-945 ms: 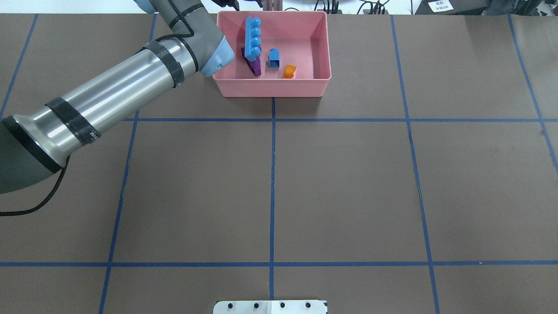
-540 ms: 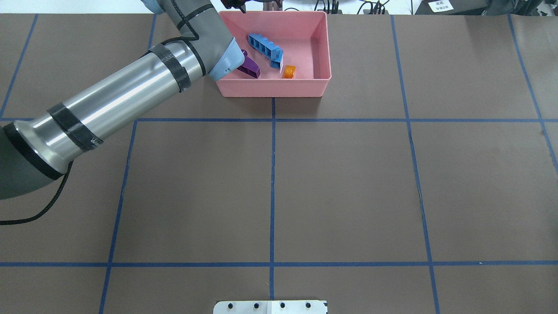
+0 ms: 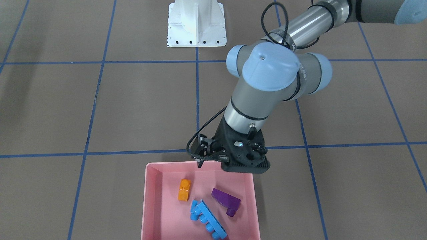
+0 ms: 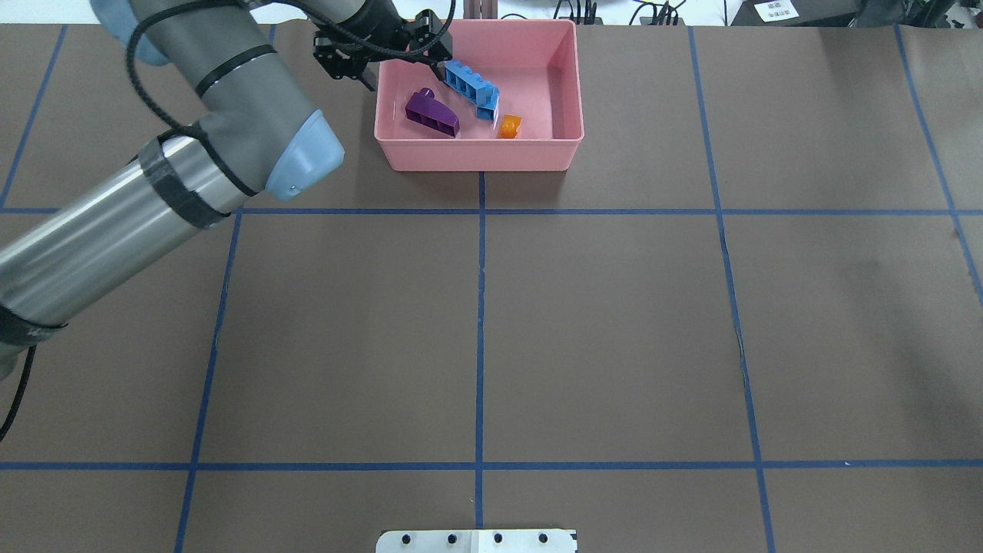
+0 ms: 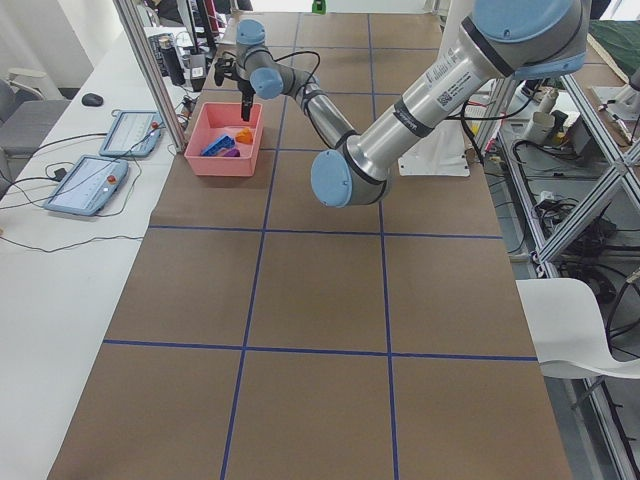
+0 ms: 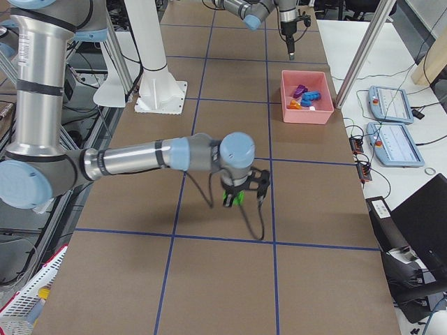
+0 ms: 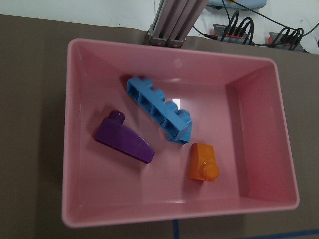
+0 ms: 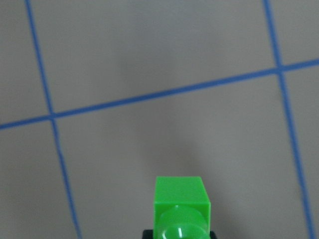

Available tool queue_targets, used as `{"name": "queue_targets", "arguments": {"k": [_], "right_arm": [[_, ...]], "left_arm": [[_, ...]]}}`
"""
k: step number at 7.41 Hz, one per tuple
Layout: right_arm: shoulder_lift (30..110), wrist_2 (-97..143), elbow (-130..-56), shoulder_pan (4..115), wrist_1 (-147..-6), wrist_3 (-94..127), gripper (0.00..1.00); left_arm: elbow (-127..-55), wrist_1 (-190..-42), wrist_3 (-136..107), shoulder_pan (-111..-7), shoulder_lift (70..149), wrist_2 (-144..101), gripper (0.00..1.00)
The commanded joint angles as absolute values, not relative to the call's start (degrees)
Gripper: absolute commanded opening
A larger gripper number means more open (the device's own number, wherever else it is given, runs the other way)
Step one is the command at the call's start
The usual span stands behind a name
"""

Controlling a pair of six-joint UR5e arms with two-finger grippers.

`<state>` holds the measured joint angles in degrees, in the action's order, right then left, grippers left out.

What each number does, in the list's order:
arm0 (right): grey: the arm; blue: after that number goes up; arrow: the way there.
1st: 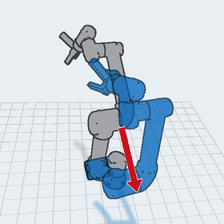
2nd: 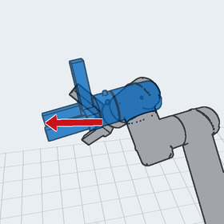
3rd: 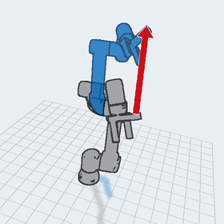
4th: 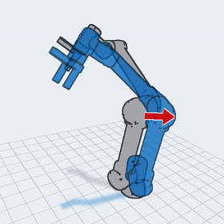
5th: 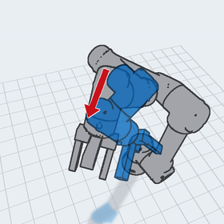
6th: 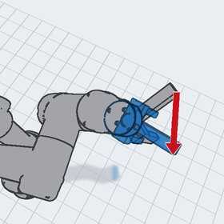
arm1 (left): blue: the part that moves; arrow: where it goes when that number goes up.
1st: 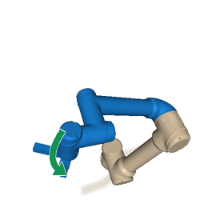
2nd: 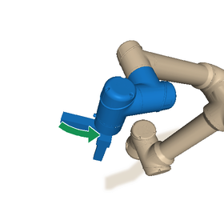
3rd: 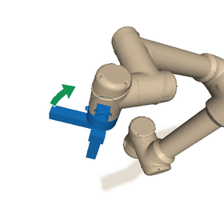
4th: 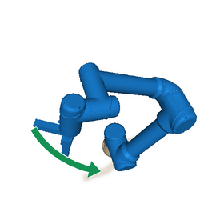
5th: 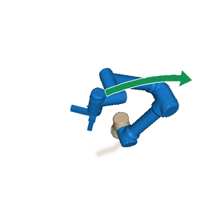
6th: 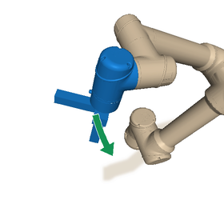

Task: Put all blocks into box

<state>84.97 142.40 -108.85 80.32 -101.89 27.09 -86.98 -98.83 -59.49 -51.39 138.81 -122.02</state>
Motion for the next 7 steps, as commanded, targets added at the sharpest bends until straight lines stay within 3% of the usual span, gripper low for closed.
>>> {"name": "queue_targets", "arguments": {"k": [1,4,7], "right_arm": [[61.53,137.84,-103.22,66.42,-101.87,51.23,0.0],[36.98,127.48,-79.99,55.13,-96.29,64.13,0.0],[26.92,122.1,-56.49,53.0,-75.19,72.95,0.0]], "left_arm": [[-98.49,-85.85,-44.13,-54.82,130.45,-123.4,1.0],[-104.14,-78.84,-21.16,-62.72,119.66,-123.57,1.0],[-103.54,-78.75,-6.02,-71.25,111.91,-128.04,1.0]]}}
